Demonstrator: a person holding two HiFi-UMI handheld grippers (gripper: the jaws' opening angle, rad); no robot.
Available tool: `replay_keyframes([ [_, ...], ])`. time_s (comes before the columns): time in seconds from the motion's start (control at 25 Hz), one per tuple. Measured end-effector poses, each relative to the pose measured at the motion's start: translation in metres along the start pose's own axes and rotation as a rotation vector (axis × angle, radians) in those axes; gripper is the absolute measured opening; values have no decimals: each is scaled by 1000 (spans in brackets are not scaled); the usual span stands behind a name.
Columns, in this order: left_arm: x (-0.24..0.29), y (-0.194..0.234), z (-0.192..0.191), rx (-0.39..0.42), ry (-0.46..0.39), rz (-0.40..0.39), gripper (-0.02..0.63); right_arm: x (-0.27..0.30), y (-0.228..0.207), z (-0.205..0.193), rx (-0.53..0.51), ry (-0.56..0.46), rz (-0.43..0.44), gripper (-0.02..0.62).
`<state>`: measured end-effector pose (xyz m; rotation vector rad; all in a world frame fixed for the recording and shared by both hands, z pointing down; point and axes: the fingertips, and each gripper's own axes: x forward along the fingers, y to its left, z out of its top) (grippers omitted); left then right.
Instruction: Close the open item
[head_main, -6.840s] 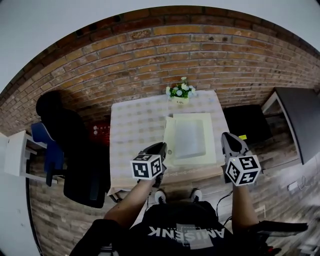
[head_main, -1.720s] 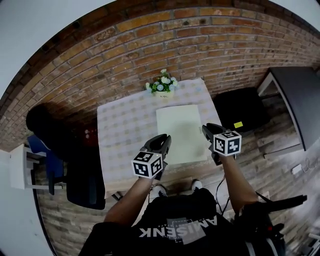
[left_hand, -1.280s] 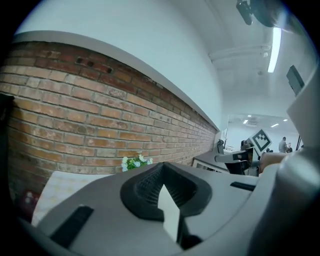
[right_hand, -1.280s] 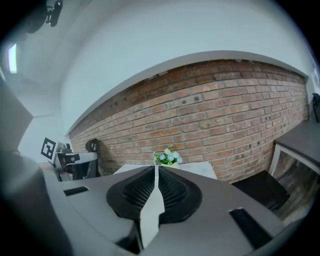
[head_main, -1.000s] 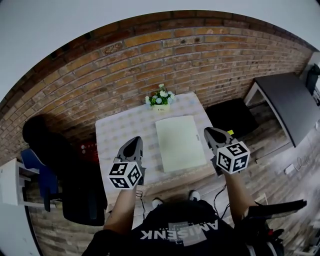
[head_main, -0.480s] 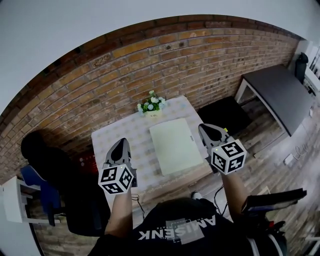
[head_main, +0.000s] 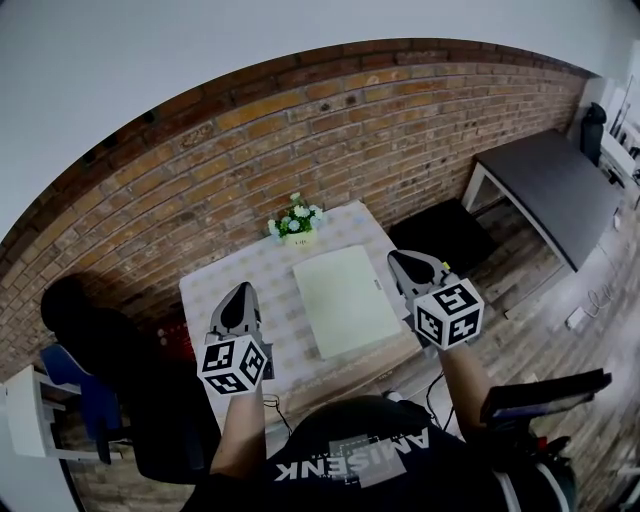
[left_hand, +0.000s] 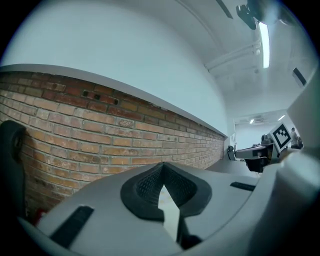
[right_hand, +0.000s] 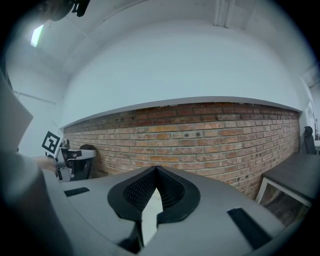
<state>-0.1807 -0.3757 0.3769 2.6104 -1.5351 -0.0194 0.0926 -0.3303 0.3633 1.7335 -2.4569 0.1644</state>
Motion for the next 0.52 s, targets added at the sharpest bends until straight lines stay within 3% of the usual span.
replay_keyframes([
  [0.52,1,-13,4,22,-10,2,12,-4,-8,-5,17,8,-12,41],
])
